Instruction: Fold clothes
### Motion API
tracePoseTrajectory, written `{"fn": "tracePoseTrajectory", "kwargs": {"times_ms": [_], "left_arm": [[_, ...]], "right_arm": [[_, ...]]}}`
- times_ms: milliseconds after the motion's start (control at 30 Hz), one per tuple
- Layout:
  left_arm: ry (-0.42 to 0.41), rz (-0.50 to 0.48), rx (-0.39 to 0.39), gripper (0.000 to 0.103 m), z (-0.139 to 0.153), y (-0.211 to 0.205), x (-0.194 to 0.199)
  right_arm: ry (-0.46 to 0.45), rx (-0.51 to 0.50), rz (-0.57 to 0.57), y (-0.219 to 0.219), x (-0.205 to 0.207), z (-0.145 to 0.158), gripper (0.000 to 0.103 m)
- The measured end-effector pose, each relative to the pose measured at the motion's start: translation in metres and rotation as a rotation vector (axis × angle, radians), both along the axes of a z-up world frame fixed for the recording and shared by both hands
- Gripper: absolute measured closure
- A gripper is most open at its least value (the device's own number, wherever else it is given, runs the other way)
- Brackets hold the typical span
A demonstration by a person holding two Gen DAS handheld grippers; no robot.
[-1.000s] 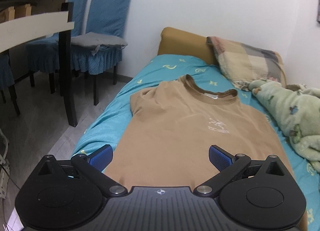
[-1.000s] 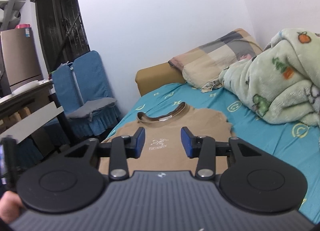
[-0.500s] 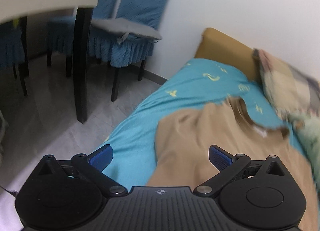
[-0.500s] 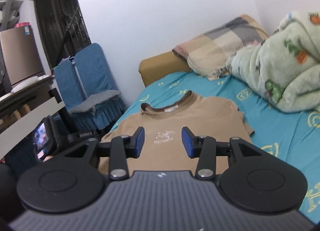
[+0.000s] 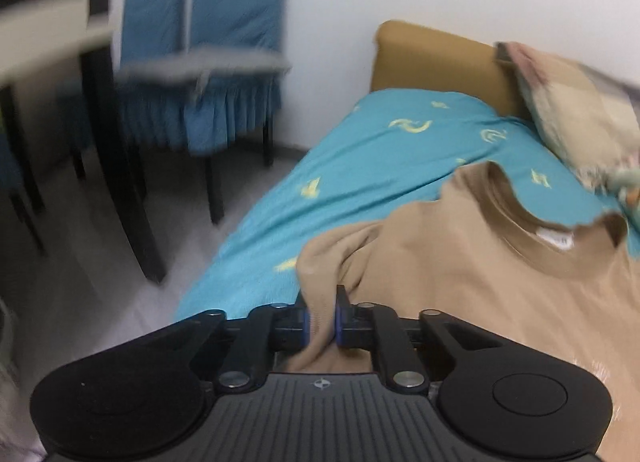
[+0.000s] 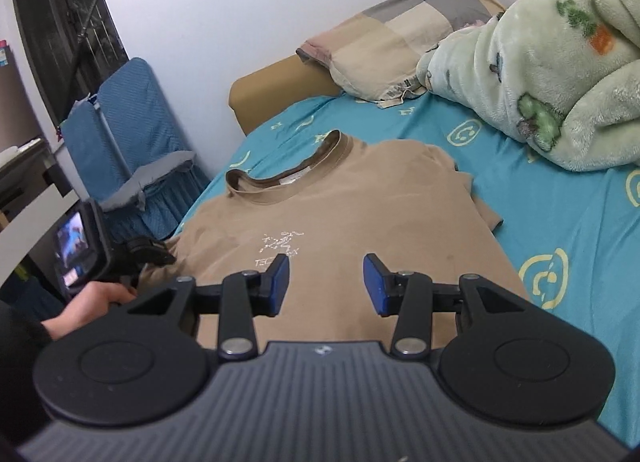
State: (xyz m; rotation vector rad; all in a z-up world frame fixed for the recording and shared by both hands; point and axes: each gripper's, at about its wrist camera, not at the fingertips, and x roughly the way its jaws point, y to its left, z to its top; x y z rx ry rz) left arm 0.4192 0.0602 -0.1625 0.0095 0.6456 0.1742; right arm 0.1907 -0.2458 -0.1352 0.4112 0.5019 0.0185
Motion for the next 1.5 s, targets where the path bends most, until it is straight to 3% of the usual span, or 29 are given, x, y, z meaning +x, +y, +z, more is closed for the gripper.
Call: {"fn": "tracePoseTrajectory", "kwargs": {"times_ms": [133, 233, 333, 433, 467, 533, 567, 600, 667, 767, 933, 1033, 1067, 1133, 1200, 1267, 1400, 1500], "left_arm": [[-0.106, -0.200, 0.337, 0.098, 0.011, -0.067, -0.026], [-0.131, -0.422, 0.503, 0.098, 0.001, -0.120, -0.056], [-0.084, -0.592, 0.569, 0.098, -0.020, -0.162, -0.081], [-0.012, -0.665, 0.573, 0.093, -0.040, -0.187, -0.090], [-0.002, -0.662, 0.563, 0.096, -0.042, -0.190, -0.092], [-0.003, -0.644, 0.518, 0.088, -0.038, -0.189, -0.094], [0.004, -0.641, 0.465, 0.076, -0.033, -0.184, -0.094], [0.010, -0.634, 0.406, 0.056, -0.026, -0.177, -0.094], [0.008, -0.612, 0.286, 0.038, -0.012, -0.160, -0.095], [-0.041, -0.577, 0.098, 0.038, 0.007, -0.130, -0.100], [-0.071, -0.459, -0.082, 0.038, 0.023, -0.099, -0.060], [-0.045, -0.418, -0.204, 0.040, 0.020, -0.087, -0.026], [-0.036, -0.397, -0.239, 0.048, 0.016, -0.084, -0.015], [-0.028, -0.345, -0.301, 0.064, 0.008, -0.080, 0.004], [0.002, -0.299, -0.340, 0.099, -0.001, -0.075, 0.021], [0.035, -0.271, -0.356, 0.102, -0.005, -0.066, 0.028], [0.000, -0.313, -0.337, 0.103, 0.001, -0.033, 0.026], [-0.060, -0.269, -0.416, 0.103, 0.016, 0.016, 0.029]], "right_arm": [[0.040, 0.024, -0.021, -0.008, -0.005, -0.003, 0.058], [0.060, 0.065, -0.048, -0.020, -0.011, -0.001, 0.058], [0.057, 0.091, -0.080, -0.030, -0.015, 0.002, 0.058], [0.055, 0.105, -0.096, -0.037, -0.016, 0.002, 0.058], [0.059, 0.108, -0.095, -0.039, -0.016, 0.001, 0.058], [0.070, 0.119, -0.093, -0.041, -0.016, -0.001, 0.058], [0.076, 0.128, -0.092, -0.041, -0.015, -0.002, 0.058], [0.079, 0.136, -0.091, -0.042, -0.015, -0.002, 0.058], [0.079, 0.146, -0.088, -0.042, -0.016, -0.002, 0.058], [0.085, 0.156, -0.087, -0.042, -0.015, -0.003, 0.058], [0.114, 0.171, -0.093, -0.042, -0.010, -0.011, 0.058], [0.128, 0.158, -0.093, -0.040, -0.007, -0.015, 0.058], [0.132, 0.152, -0.093, -0.040, -0.006, -0.017, 0.058], [0.142, 0.137, -0.089, -0.038, -0.005, -0.021, 0.058], [0.156, 0.113, -0.085, -0.036, -0.002, -0.026, 0.058], [0.176, 0.104, -0.083, -0.033, 0.001, -0.032, 0.058], [0.184, 0.062, -0.080, -0.027, 0.006, -0.036, 0.058], [0.195, 0.037, -0.077, -0.022, 0.009, -0.038, 0.058]]}}
